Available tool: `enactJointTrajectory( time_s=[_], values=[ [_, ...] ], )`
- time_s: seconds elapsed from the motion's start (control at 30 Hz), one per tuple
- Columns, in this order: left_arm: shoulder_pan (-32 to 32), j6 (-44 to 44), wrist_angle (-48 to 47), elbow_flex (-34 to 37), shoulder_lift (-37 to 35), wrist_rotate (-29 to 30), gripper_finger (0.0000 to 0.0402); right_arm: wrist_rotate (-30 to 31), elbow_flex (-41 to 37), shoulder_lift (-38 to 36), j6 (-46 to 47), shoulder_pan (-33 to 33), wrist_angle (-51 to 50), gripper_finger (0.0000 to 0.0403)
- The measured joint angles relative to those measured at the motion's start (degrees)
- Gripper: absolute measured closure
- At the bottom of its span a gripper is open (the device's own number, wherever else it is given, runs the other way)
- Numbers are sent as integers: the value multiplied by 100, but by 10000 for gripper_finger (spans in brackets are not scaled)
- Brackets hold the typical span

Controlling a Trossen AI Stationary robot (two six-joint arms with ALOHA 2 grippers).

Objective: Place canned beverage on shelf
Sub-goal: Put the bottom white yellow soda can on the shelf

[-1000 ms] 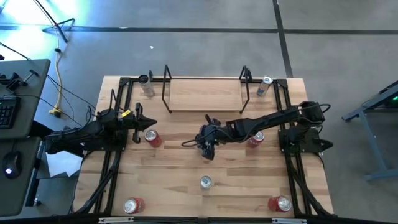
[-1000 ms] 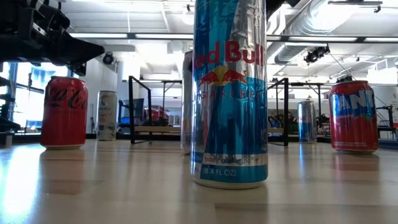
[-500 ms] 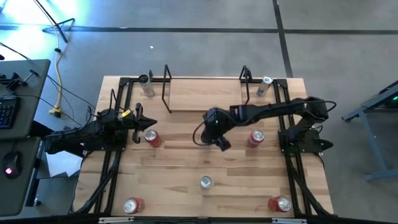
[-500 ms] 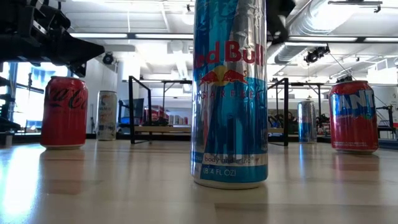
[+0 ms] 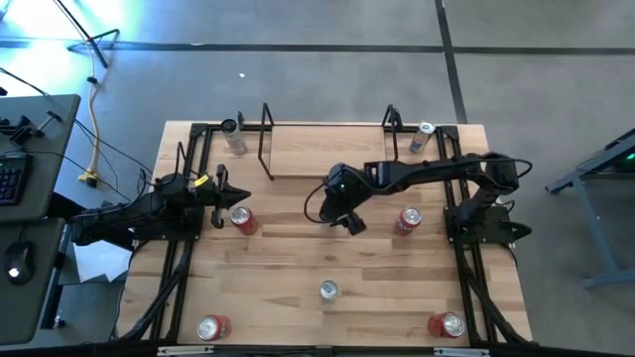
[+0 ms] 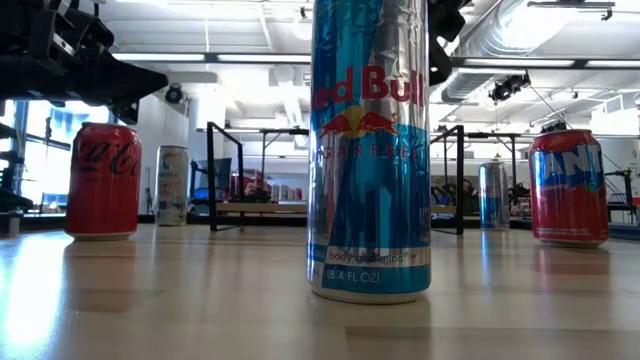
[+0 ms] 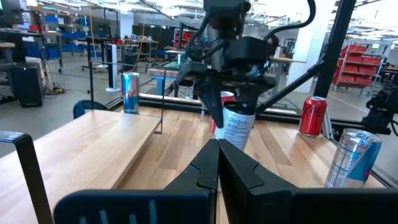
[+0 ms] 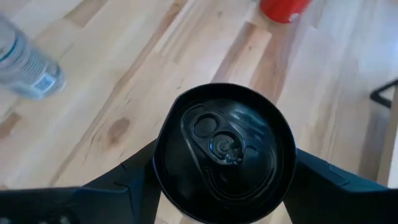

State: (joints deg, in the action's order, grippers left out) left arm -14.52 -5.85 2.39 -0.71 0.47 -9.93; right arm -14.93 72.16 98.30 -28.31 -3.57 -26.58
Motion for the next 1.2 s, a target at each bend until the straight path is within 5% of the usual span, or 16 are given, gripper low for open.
enactJointTrajectory(
  time_s=[0.17,0.43,0.73,0.93,1.2],
  values=[
    [0,12,-2,0,0,0,401,641,-5,-15,498,156,168,106],
    [0,52,-4,0,0,2,401,1126,688,-57,1460,296,-374,98],
    [0,192,-4,0,0,3,401,2929,1717,-57,5383,816,-2119,109],
    [0,199,-4,0,0,4,401,3035,1639,-25,6060,1368,-1951,191],
    [0,199,-3,0,0,7,401,3328,1222,422,5943,1795,-739,388]
  ],
)
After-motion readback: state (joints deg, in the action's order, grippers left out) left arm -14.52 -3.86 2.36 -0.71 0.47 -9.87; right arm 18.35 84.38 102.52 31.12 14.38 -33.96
